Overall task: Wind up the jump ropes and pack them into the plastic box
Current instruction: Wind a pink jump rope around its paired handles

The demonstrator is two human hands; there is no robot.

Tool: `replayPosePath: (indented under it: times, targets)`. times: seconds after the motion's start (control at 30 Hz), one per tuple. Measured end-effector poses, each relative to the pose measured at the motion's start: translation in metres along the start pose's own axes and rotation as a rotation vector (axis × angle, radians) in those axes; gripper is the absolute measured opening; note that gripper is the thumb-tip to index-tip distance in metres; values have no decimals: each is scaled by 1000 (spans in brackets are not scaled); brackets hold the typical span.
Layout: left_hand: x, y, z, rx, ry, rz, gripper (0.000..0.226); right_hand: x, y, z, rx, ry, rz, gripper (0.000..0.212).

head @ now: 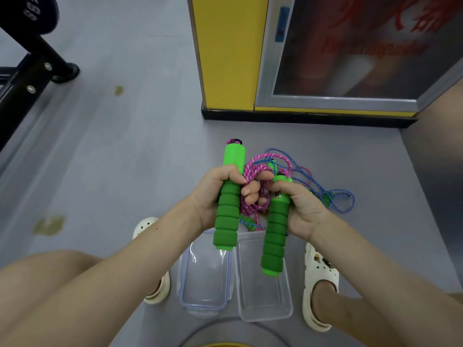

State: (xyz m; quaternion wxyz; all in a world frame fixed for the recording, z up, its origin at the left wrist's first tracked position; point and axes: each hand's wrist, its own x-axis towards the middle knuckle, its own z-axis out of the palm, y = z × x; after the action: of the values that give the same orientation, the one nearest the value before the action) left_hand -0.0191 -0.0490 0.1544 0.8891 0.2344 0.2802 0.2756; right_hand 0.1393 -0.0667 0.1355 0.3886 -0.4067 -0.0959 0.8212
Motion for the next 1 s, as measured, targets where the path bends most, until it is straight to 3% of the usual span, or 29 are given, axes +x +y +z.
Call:
replayPosePath:
  times: [0.17, 0.3, 0.43, 0.5, 0.57, 0.6, 0.73, 0.93, 1.0]
  targets:
    - [-1, -1, -7, -62, -143, -78, 47, -7, 5, 5, 21, -50, 35, 21]
    - [-2, -1, -3, -13, -87, -54, 40, -7, 1, 13, -72, 20, -48, 41]
    - [0, 2, 1, 93, 246, -136, 30, -4, -3, 13, -332, 161, -69, 30]
    - [3, -1, -8, 466, 493, -136, 15, -1, -9, 9, -591, 422, -93, 19]
    - [2, -4, -16, 761, 680, -95, 16, 1, -16, 4, -593, 602, -94, 18]
    - [-1, -5, -19, 791, 713, -82, 19, 3, -20, 2, -539, 641, -94, 19]
    - [-5, 6, -24, 537, 842, -52, 13, 9, -29, -6, -335, 793, -175, 31]
    - [-2, 8, -26, 741, 839, -61, 12, 8, -30, -15, -252, 857, -232, 21]
    - [0, 4, -27, 822, 894, 72, 8, 6, -26, -14, -263, 825, -270, 19]
